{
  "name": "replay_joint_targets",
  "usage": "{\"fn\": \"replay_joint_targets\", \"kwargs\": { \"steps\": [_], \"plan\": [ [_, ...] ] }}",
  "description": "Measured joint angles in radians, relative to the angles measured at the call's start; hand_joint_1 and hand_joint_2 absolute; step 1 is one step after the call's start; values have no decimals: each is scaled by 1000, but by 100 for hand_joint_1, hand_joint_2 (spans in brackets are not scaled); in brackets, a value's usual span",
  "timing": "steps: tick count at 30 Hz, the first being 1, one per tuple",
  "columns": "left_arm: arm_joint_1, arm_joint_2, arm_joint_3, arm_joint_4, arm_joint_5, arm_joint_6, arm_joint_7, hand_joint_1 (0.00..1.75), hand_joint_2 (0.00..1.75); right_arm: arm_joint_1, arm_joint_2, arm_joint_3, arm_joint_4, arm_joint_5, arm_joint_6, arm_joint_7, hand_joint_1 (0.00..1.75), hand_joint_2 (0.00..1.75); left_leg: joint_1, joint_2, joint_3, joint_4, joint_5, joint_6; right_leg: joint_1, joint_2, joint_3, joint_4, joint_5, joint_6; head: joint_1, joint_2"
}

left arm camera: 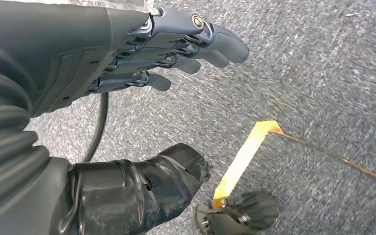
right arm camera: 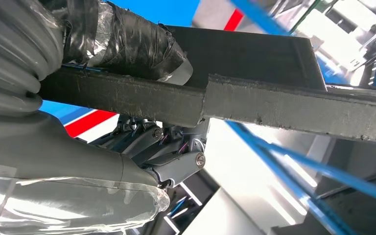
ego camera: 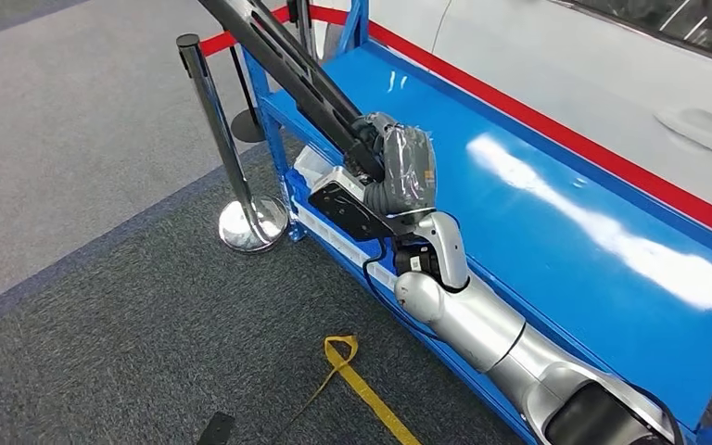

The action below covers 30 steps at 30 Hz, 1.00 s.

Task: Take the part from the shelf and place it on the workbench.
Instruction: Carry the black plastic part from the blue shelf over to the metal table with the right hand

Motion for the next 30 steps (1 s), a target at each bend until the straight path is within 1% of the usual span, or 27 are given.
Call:
{"fn": "replay_joint_targets", "kwargs": {
  "steps": [1, 2, 3, 4, 5, 6, 7, 8, 9, 10, 11, 12, 13, 15, 16, 17, 18, 21, 22, 23, 24, 25, 26, 27, 28, 29, 30],
  "plan": [
    [-1, 0, 0, 0, 0, 0, 0, 0, 175, 0, 0, 0, -2, 0, 0, 0, 175, 175, -4, 15, 28, -55, 16, 6, 2, -8, 1, 1, -2, 4, 0, 0],
    [-3, 0, 0, 0, 0, 0, 0, 0, 175, -1, 0, 0, -3, 0, -1, -1, 175, 175, -8, 24, 41, -81, 20, 13, 6, -16, 2, 1, -3, 9, 1, 0],
    [-3, 0, 0, 0, 0, 0, 0, 0, 175, -1, 0, 0, -4, 0, -1, -2, 175, 175, -12, 22, 41, -86, 18, 21, 9, -24, 3, 0, -3, 13, 2, 0],
    [-2, 0, 0, 0, 0, 1, 0, 0, 175, -1, 0, 0, -4, 0, -1, -2, 175, 175, -12, 11, 40, -86, 20, 31, 10, -32, 5, -1, -3, 19, 3, 0],
    [-1, 0, 0, 0, 0, 1, 0, 0, 175, -1, -1, 0, -5, 0, -1, -3, 175, 175, -11, 2, 40, -89, 22, 38, 8, -30, 6, 2, -8, 24, 4, 0],
    [0, 0, 0, 0, 0, 1, 0, 0, 175, -2, -1, 0, -6, 0, -1, -3, 175, 175, -9, -7, 42, -92, 25, 47, 6, -16, 0, 17, -20, 29, 5, 0],
    [0, 0, 0, 0, 0, 2, 0, 0, 175, -2, -1, 0, -7, 0, -1, -3, 175, 175, -7, -16, 44, -96, 28, 56, 4, 5, -14, 50, -42, 31, 7, 0],
    [-1, 0, 0, 0, 0, 2, 0, 0, 175, -2, -2, -1, -8, 0, -1, -4, 175, 175, -5, -24, 45, -99, 30, 63, 2, 31, -39, 104, -73, 32, 8, 0],
    [-3, 0, 0, 0, 0, 3, 0, 0, 175, -1, -3, -1, -9, 0, -1, -4, 175, 175, -6, -33, 44, -99, 31, 68, 3, 48, -71, 173, -105, 31, 9, 0],
    [-4, 0, 0, 0, 0, 4, 0, 0, 175, 1, -4, -1, -10, 0, -1, -5, 175, 175, -7, -44, 44, -99, 31, 71, 3, 56, -102, 239, -130, 31, 9, 0],
    [-4, 0, 0, 0, 0, 5, 0, 0, 175, 3, -6, -1, -9, 0, -1, -5, 175, 175, -8, -57, 43, -98, 31, 72, 3, 59, -123, 281, -138, 31, 9, 0],
    [-4, 0, 0, 0, 0, 5, 0, 0, 175, 4, -7, -1, -9, 0, -1, -5, 175, 175, -9, -70, 43, -97, 31, 72, 3, 60, -127, 287, -128, 30, 9, 0],
    [-3, 0, 0, 0, 0, 5, 0, 0, 175, 5, -8, -1, -10, 0, -1, -5, 175, 175, -9, -84, 44, -94, 31, 72, 2, 63, -113, 254, -99, 28, 10, 0],
    [-2, -1, 0, 0, 0, 5, 0, 0, 175, 5, -8, -1, -10, 0, -1, -5, 175, 175, -7, -107, 42, -87, 28, 68, 0, 90, -55, 125, -26, 23, 11, 0],
    [-2, -2, 0, 0, 0, 5, 0, 0, 175, 4, -8, -1, -10, 0, -1, -5, 175, 175, -6, -114, 41, -84, 27, 66, -1, 105, -34, 77, -2, 21, 11, 0],
    [-2, -2, 0, 0, 0, 5, 0, 0, 175, 4, -8, -1, -10, 0, -1, -5, 175, 175, -5, -117, 40, -82, 25, 64, -1, 118, -22, 49, 9, 20, 11, 0],
    [-2, -3, 0, 0, 0, 5, 0, 0, 175, 4, -8, -1, -10, 0, -1, -5, 175, 175, -4, -118, 39, -82, 25, 64, -1, 123, -21, 44, 9, 19, 11, 0],
    [-3, -3, 0, 0, 0, 5, 0, 0, 175, 4, -9, -1, -10, 0, -1, -5, 175, 175, -6, -125, 34, -77, 25, 61, -3, 138, -14, 34, 0, 19, 10, 0],
    [-3, -3, 0, 0, 0, 5, 0, 0, 175, 5, -9, -1, -10, 0, -1, -5, 175, 175, -4, -135, 28, -76, 27, 54, -2, 139, -10, 29, -4, 19, 11, 0],
    [-1, -2, 0, 0, 0, 5, 0, 0, 175, 4, -9, -1, -10, 0, -2, -5, 175, 175, -5, -127, 19, -67, 22, 44, -3, 130, -3, 19, -5, 17, 9, 0],
    [0, -1, 0, 0, 0, 5, 0, 0, 175, 3, -9, -1, -11, 0, -2, -5, 175, 175, -3, -111, 4, -44, 10, 34, -4, 112, 2, 10, -4, 12, 6, 0],
    [2, 0, 0, 0, 0, 6, 0, 0, 175, 2, -8, -1, -12, 0, -2, -5, 175, 175, -2, -89, -20, -2, -12, 23, -3, 91, 5, 6, -3, 8, 4, 0],
    [2, 1, 0, 0, 0, 6, 0, 0, 175, 1, -8, -1, -12, 0, -2, -5, 175, 175, -3, -61, -50, 61, -43, 15, -6, 72, 8, 1, -2, 2, 0, 0],
    [0, 1, 0, 0, 0, 6, 0, 0, 175, 1, -8, -1, -12, 0, -2, -5, 175, 175, 0, -49, -83, 129, -69, 10, -5, 58, 9, 1, -2, 0, -1, 0],
    [0, 0, 0, 0, 0, 6, 0, 0, 175, 2, -8, -1, -12, 0, -2, -5, 175, 175, 2, -44, -108, 179, -83, 7, -4, 45, 9, 1, -4, -1, -1, 0],
    [0, 0, 0, 0, 0, 6, 0, 0, 175, 3, -8, -1, -12, 0, -2, -5, 175, 175, 3, -42, -117, 195, -80, 4, -4, 32, 9, 1, -5, -1, -1, 0],
    [1, 1, 0, 0, 0, 6, 0, 0, 175, 3, -8, -1, -12, 0, -2, -5, 175, 175, 4, -38, -105, 171, -58, 3, -5, 21, 10, 1, -6, 0, -1, 0]
  ]
}}
